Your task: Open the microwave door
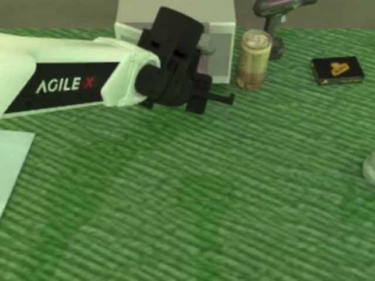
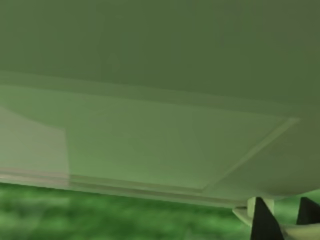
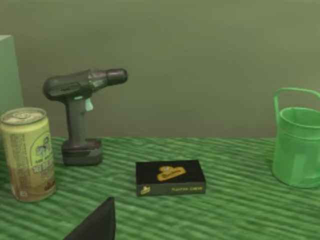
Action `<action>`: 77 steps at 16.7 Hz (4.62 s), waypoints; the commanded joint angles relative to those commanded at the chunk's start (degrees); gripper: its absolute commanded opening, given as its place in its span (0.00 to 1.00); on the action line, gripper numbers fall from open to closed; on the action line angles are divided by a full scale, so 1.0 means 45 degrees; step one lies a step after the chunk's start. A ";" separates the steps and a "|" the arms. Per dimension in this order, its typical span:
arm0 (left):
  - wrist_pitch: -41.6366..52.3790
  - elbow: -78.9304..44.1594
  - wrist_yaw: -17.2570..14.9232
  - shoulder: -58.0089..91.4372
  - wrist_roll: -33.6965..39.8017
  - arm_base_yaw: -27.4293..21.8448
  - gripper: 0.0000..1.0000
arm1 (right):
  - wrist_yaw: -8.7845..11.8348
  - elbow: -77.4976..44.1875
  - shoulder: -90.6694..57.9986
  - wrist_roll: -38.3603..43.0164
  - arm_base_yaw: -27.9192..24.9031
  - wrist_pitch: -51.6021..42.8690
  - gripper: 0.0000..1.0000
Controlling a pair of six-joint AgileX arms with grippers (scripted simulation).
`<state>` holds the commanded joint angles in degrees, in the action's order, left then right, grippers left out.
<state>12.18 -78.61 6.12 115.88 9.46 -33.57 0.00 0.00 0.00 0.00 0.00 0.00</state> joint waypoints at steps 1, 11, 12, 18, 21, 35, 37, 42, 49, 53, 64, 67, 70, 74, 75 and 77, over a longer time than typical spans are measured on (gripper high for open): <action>0.0000 0.0000 0.0000 0.0000 0.0000 0.0000 0.00 | 0.0000 0.0000 0.0000 0.0000 0.0000 0.0000 1.00; 0.0000 0.0000 0.0000 0.0000 0.0000 0.0000 0.00 | 0.0000 0.0000 0.0000 0.0000 0.0000 0.0000 1.00; 0.0000 0.0000 0.0000 0.0000 0.0000 0.0000 0.00 | 0.0000 0.0000 0.0000 0.0000 0.0000 0.0000 1.00; 0.0000 0.0000 0.0000 0.0000 0.0000 0.0000 0.00 | 0.0000 0.0000 0.0000 0.0000 0.0000 0.0000 1.00; 0.0006 -0.0033 -0.0100 0.0028 0.0067 -0.0109 0.00 | 0.0000 0.0000 0.0000 0.0000 0.0000 0.0000 1.00; -0.0326 0.0776 -0.0768 -0.0516 -0.0902 0.0279 0.00 | 0.0000 0.0000 0.0000 0.0000 0.0000 0.0000 1.00; -0.0326 0.0776 -0.0768 -0.0516 -0.0902 0.0279 0.00 | 0.0000 0.0000 0.0000 0.0000 0.0000 0.0000 1.00; -0.0326 0.0776 -0.0768 -0.0516 -0.0902 0.0279 0.00 | 0.0000 0.0000 0.0000 0.0000 0.0000 0.0000 1.00; -0.0326 0.0776 -0.0768 -0.0516 -0.0902 0.0279 0.00 | 0.0000 0.0000 0.0000 0.0000 0.0000 0.0000 1.00; -0.0326 0.0776 -0.0768 -0.0516 -0.0902 0.0279 0.00 | 0.0000 0.0000 0.0000 0.0000 0.0000 0.0000 1.00; -0.0523 0.1370 -0.1461 -0.0926 -0.1706 0.0555 0.00 | 0.0000 0.0000 0.0000 0.0000 0.0000 0.0000 1.00; -0.0523 0.1370 -0.1461 -0.0926 -0.1706 0.0555 0.00 | 0.0000 0.0000 0.0000 0.0000 0.0000 0.0000 1.00; -0.0523 0.1370 -0.1461 -0.0926 -0.1706 0.0555 0.00 | 0.0000 0.0000 0.0000 0.0000 0.0000 0.0000 1.00; -0.0523 0.1370 -0.1461 -0.0926 -0.1706 0.0555 0.00 | 0.0000 0.0000 0.0000 0.0000 0.0000 0.0000 1.00; -0.0523 0.1370 -0.1461 -0.0926 -0.1706 0.0555 0.00 | 0.0000 0.0000 0.0000 0.0000 0.0000 0.0000 1.00; -0.0523 0.1370 -0.1461 -0.0926 -0.1706 0.0555 0.00 | 0.0000 0.0000 0.0000 0.0000 0.0000 0.0000 1.00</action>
<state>9.83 -72.45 -0.46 111.72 1.78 -31.08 0.00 0.00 0.00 0.00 0.00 0.00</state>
